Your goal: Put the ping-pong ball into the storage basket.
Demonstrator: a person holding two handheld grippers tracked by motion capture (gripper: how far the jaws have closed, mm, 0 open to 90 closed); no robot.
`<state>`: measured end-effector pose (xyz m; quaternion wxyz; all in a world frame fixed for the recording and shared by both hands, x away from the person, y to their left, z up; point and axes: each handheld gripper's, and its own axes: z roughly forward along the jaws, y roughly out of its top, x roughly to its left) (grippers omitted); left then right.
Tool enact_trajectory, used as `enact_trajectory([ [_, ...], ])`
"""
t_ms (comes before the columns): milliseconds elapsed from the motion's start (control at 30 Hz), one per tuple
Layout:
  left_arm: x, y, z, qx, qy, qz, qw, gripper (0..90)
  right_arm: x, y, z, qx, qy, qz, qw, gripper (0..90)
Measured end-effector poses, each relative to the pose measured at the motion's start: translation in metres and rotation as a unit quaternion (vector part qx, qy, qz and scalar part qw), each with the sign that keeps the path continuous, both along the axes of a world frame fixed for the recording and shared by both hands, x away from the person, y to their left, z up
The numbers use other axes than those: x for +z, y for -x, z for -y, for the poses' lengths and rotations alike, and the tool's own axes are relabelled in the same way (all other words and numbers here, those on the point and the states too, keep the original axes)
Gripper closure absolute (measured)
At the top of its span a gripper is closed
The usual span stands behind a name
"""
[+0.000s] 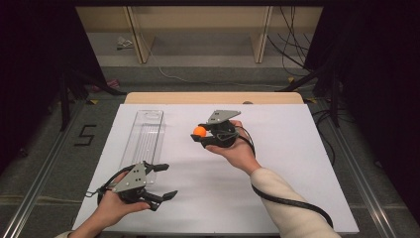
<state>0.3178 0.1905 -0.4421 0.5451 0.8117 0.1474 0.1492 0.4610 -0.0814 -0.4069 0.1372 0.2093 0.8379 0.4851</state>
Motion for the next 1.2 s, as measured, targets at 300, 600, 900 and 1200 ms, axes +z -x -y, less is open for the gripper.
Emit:
enact_trajectory([
  [300, 0.000, 0.000, 0.000, -0.001, -0.001, 0.000, 1.0000, 16.9, 0.001, -0.002, -0.007, 0.005, 0.001, 0.001, 1.0000, 51.5],
  [600, 0.000, 0.000, 0.000, -0.002, -0.002, 0.000, 1.0000, 16.9, 0.002, -0.004, -0.015, 0.008, 0.002, 0.001, 1.0000, 51.5],
  [900, 0.000, 0.000, 0.000, -0.003, -0.002, 0.001, 1.0000, 16.9, 0.001, -0.007, -0.020, 0.010, 0.002, -0.001, 1.0000, 51.5],
  [1200, 0.000, 0.000, 0.000, -0.004, -0.002, 0.002, 1.0000, 16.9, 0.002, -0.008, -0.026, 0.014, 0.000, -0.001, 0.9999, 51.5],
])
